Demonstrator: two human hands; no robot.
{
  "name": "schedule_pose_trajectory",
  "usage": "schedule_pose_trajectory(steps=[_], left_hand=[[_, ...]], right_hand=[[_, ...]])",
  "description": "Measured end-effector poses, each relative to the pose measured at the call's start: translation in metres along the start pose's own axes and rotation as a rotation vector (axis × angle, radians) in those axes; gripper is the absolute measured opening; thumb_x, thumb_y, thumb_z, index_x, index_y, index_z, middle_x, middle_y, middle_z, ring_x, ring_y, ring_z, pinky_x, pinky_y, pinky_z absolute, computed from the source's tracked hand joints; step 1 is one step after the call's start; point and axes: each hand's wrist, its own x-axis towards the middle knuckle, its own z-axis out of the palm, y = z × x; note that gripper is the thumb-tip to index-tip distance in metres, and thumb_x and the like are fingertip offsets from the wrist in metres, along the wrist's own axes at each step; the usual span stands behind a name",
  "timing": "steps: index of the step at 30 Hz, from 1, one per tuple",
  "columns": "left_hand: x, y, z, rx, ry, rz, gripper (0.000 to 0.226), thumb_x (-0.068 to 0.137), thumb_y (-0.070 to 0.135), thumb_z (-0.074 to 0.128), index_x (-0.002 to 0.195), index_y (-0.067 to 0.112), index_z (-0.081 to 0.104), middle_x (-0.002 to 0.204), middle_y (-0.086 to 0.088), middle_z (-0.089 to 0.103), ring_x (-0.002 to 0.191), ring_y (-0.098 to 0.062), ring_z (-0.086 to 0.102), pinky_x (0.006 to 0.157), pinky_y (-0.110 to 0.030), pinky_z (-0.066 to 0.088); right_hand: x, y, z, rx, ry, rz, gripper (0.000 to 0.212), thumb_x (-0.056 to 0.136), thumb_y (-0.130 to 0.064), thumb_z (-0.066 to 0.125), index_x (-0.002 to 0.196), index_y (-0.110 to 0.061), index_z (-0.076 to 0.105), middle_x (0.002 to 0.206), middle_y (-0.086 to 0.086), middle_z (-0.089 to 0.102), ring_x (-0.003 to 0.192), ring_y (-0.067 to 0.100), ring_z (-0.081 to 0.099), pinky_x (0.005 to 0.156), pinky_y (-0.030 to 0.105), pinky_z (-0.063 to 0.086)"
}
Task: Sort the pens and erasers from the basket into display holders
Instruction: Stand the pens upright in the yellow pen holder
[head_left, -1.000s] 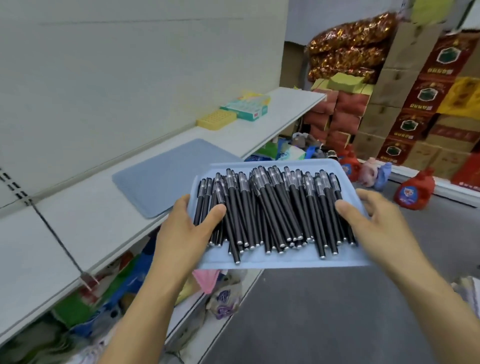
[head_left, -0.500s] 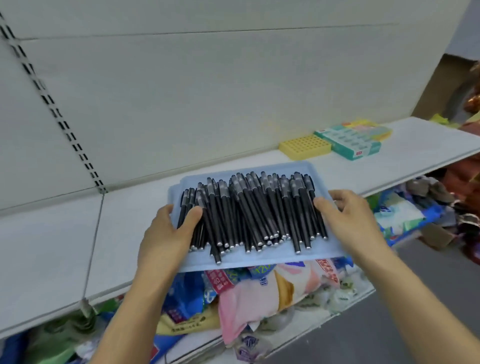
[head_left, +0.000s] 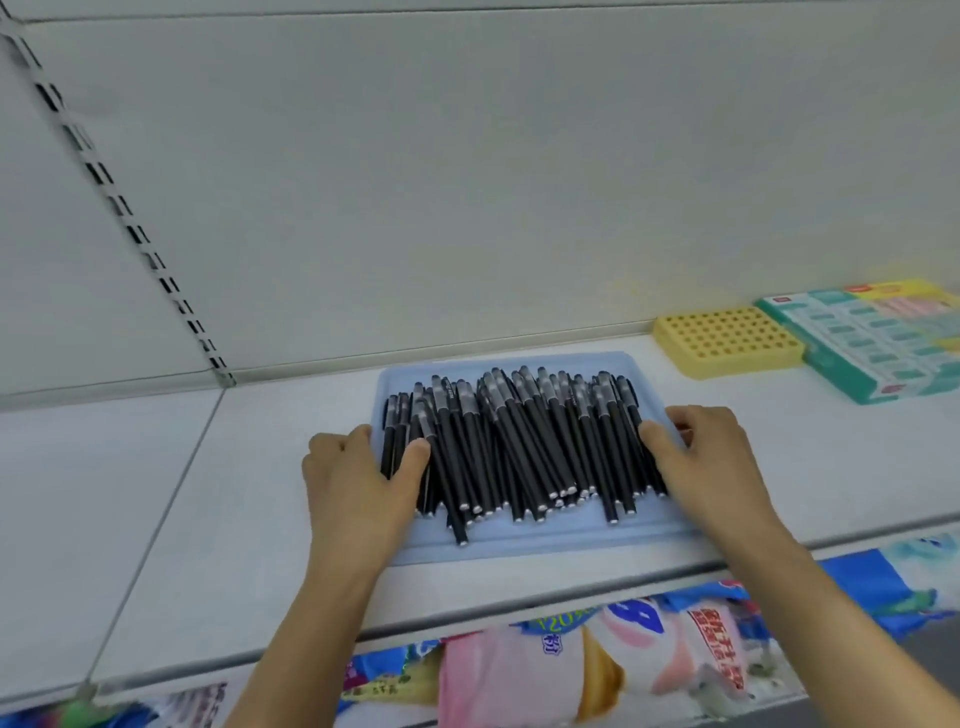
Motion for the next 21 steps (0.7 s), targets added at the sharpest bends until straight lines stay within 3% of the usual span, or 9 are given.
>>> schedule_pose_trajectory(steps=[2, 5, 7, 8, 10, 11, 13, 17, 21], left_hand=[[0.01, 0.009, 0.007, 0.008, -0.022, -0.014, 0.024, 0.092, 0.045, 0.056, 0.082, 0.027, 0.044, 0.091, 0.007, 0.031, 0.097, -0.016, 0.031, 0.079, -0.023, 0.021], [0.023, 0.017, 0.012, 0.099, -0.037, -0.051, 0.039, 0.092, 0.049, 0.054, 0.108, 0.014, 0.056, 0.104, 0.0, 0.034, 0.107, -0.02, 0.035, 0.085, -0.027, 0.026], [0.028, 0.022, 0.013, 0.202, 0.072, 0.0, 0.055, 0.093, 0.053, 0.05, 0.124, 0.009, 0.055, 0.114, -0.007, 0.041, 0.115, -0.024, 0.035, 0.09, -0.03, 0.03], [0.029, 0.027, 0.014, 0.248, 0.134, 0.059, 0.056, 0.093, 0.056, 0.046, 0.123, 0.01, 0.057, 0.115, -0.007, 0.046, 0.112, -0.025, 0.037, 0.089, -0.031, 0.032], [0.029, 0.043, 0.018, 0.384, 0.115, 0.133, 0.061, 0.089, 0.071, 0.032, 0.103, 0.018, 0.058, 0.098, -0.001, 0.054, 0.09, -0.02, 0.049, 0.073, -0.031, 0.04], [0.031, 0.052, 0.02, 0.499, 0.055, 0.13, 0.066, 0.084, 0.078, 0.025, 0.094, 0.02, 0.053, 0.087, 0.002, 0.056, 0.076, -0.016, 0.051, 0.062, -0.031, 0.04], [0.039, 0.064, 0.022, 0.689, -0.034, 0.087, 0.07, 0.077, 0.087, 0.028, 0.09, 0.02, 0.043, 0.074, 0.005, 0.052, 0.061, -0.013, 0.047, 0.051, -0.029, 0.033], [0.06, 0.069, 0.017, 0.524, -0.197, -0.088, 0.052, 0.081, 0.065, 0.06, 0.094, 0.016, 0.047, 0.077, 0.001, 0.056, 0.071, -0.016, 0.055, 0.054, -0.029, 0.035], [0.061, 0.068, 0.016, 0.484, -0.212, -0.124, 0.034, 0.088, 0.042, 0.061, 0.102, 0.014, 0.048, 0.083, 0.0, 0.057, 0.072, -0.012, 0.051, 0.052, -0.026, 0.033]], right_hand=[[0.018, 0.003, -0.003, -0.013, -0.003, -0.02, 0.037, 0.091, -0.02, 0.055, 0.061, -0.001, 0.046, 0.063, 0.015, 0.049, 0.068, 0.029, 0.047, 0.062, 0.038, 0.035], [0.039, 0.004, -0.006, -0.047, -0.033, -0.047, 0.039, 0.092, -0.019, 0.056, 0.059, -0.005, 0.037, 0.061, 0.011, 0.037, 0.057, 0.021, 0.036, 0.054, 0.033, 0.027], [0.047, 0.006, -0.008, -0.093, -0.073, -0.06, 0.039, 0.091, -0.023, 0.056, 0.059, -0.009, 0.038, 0.062, 0.007, 0.038, 0.056, 0.018, 0.035, 0.051, 0.03, 0.025], [0.05, 0.007, -0.009, -0.115, -0.1, -0.078, 0.036, 0.091, -0.025, 0.057, 0.061, -0.01, 0.045, 0.066, 0.007, 0.042, 0.061, 0.019, 0.04, 0.052, 0.03, 0.029], [0.054, 0.007, -0.012, -0.189, -0.156, -0.101, 0.023, 0.092, -0.03, 0.057, 0.091, -0.009, 0.066, 0.093, 0.012, 0.056, 0.09, 0.026, 0.053, 0.072, 0.036, 0.044], [0.056, 0.007, -0.015, -0.238, -0.168, -0.116, 0.031, 0.093, -0.031, 0.057, 0.115, -0.009, 0.063, 0.113, 0.013, 0.056, 0.108, 0.028, 0.051, 0.086, 0.039, 0.045], [0.06, 0.003, -0.02, -0.28, -0.138, -0.199, 0.044, 0.094, -0.033, 0.057, 0.133, -0.013, 0.054, 0.131, 0.012, 0.05, 0.124, 0.029, 0.042, 0.099, 0.039, 0.037], [0.066, -0.012, -0.03, -0.187, -0.087, -0.384, 0.039, 0.093, -0.03, 0.058, 0.128, -0.014, 0.059, 0.126, 0.007, 0.053, 0.121, 0.024, 0.043, 0.098, 0.036, 0.034], [0.067, -0.019, -0.032, -0.109, -0.126, -0.489, 0.033, 0.094, -0.03, 0.056, 0.124, -0.017, 0.061, 0.122, 0.0, 0.054, 0.119, 0.017, 0.044, 0.097, 0.033, 0.036]])
